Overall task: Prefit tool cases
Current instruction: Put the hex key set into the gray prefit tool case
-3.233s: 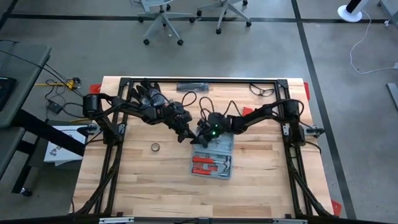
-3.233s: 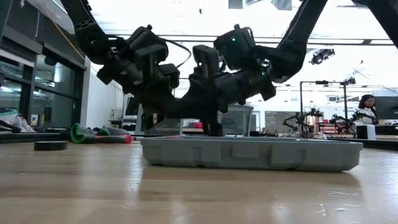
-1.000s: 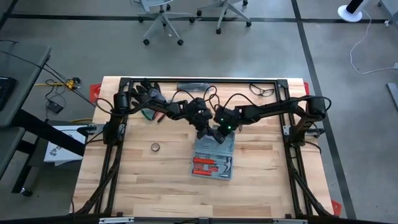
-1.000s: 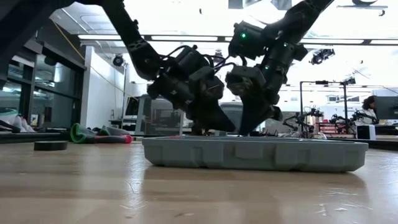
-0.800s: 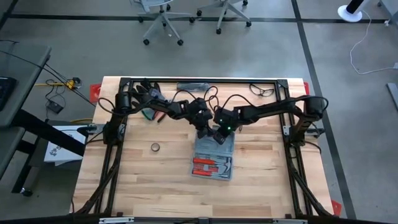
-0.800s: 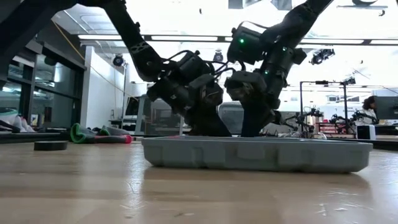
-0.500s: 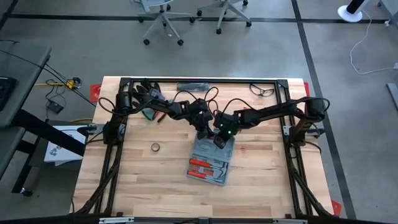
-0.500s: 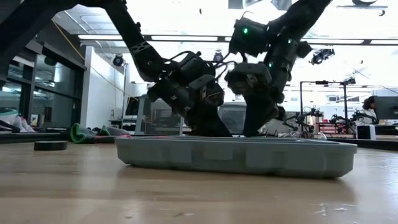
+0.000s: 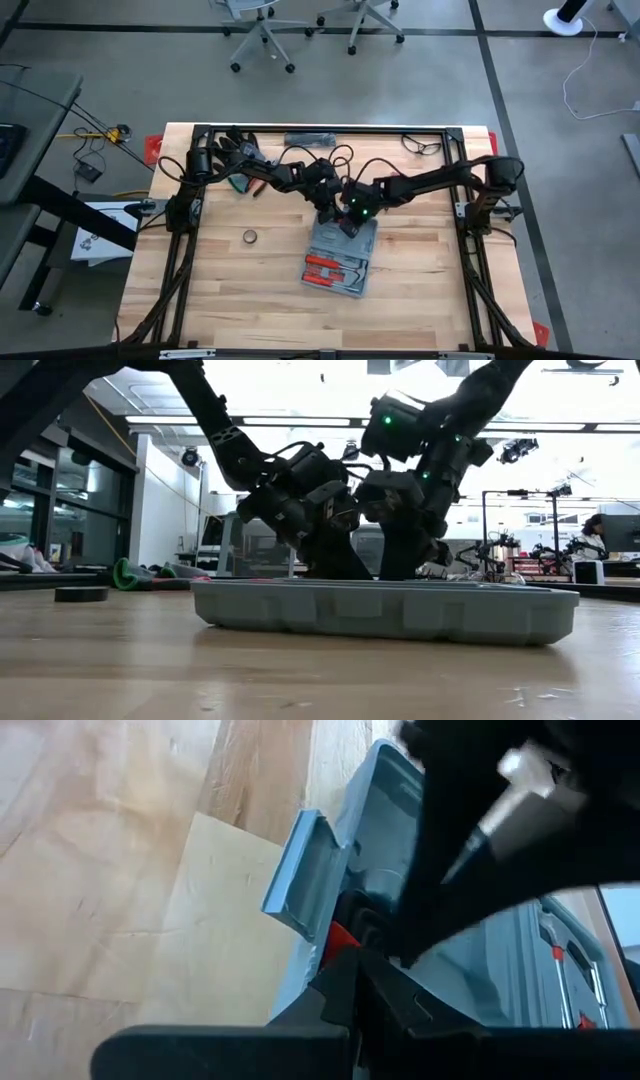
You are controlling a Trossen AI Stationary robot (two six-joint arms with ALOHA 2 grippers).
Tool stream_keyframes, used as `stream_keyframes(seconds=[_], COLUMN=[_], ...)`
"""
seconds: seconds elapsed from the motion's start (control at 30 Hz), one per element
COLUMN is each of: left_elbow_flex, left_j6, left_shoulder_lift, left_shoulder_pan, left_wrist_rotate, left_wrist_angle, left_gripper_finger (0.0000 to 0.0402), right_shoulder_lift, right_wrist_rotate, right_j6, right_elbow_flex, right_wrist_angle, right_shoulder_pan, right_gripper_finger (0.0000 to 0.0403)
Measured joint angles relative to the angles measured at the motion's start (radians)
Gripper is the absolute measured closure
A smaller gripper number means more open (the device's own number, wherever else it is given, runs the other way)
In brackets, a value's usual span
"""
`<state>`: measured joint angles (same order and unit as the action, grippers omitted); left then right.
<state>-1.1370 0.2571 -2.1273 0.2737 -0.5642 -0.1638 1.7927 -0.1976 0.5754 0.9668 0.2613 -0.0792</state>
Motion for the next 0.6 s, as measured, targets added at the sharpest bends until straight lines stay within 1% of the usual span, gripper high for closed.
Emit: stream_keyframes(seconds=[0.13,0.2,0.27,0.4,0.47,0.53,0.6], left_elbow_flex=[0.0,0.001,0.001,0.002,0.002,0.003,0.003], left_j6=[0.002,0.002,0.001,0.0,0.001,-0.002,0.003], left_shoulder_lift=[0.0,0.0,0.0,0.0,0.003,0.018,0.051], left_shoulder_pan=[-0.002,-0.001,0.001,0.002,0.005,0.015,0.025], left_wrist_rotate=[0.006,0.008,0.011,0.016,0.006,-0.028,-0.047], left_wrist_angle=[0.0,0.001,0.002,0.001,-0.005,-0.023,0.004], left_gripper_finger=[0.0401,0.0401,0.0401,0.0401,0.0401,0.0401,0.0401], right_shoulder_lift=[-0.019,-0.053,-0.088,-0.127,-0.137,-0.146,-0.163], right_wrist_rotate=[0.001,-0.027,-0.01,0.067,0.08,0.084,0.085], right_j6=[0.019,0.026,0.028,0.027,0.027,0.022,0.008], right_elbow_flex=[0.001,-0.001,-0.001,-0.001,-0.001,-0.001,-0.001], right_wrist_angle=[0.027,0.053,0.057,0.093,0.122,0.127,0.13], right_shoulder_pan=[0.041,0.052,0.058,0.028,0.01,-0.008,-0.029], right_gripper_finger=[0.0403,0.0403,0.0403,0.0403,0.0403,0.0403,0.0403])
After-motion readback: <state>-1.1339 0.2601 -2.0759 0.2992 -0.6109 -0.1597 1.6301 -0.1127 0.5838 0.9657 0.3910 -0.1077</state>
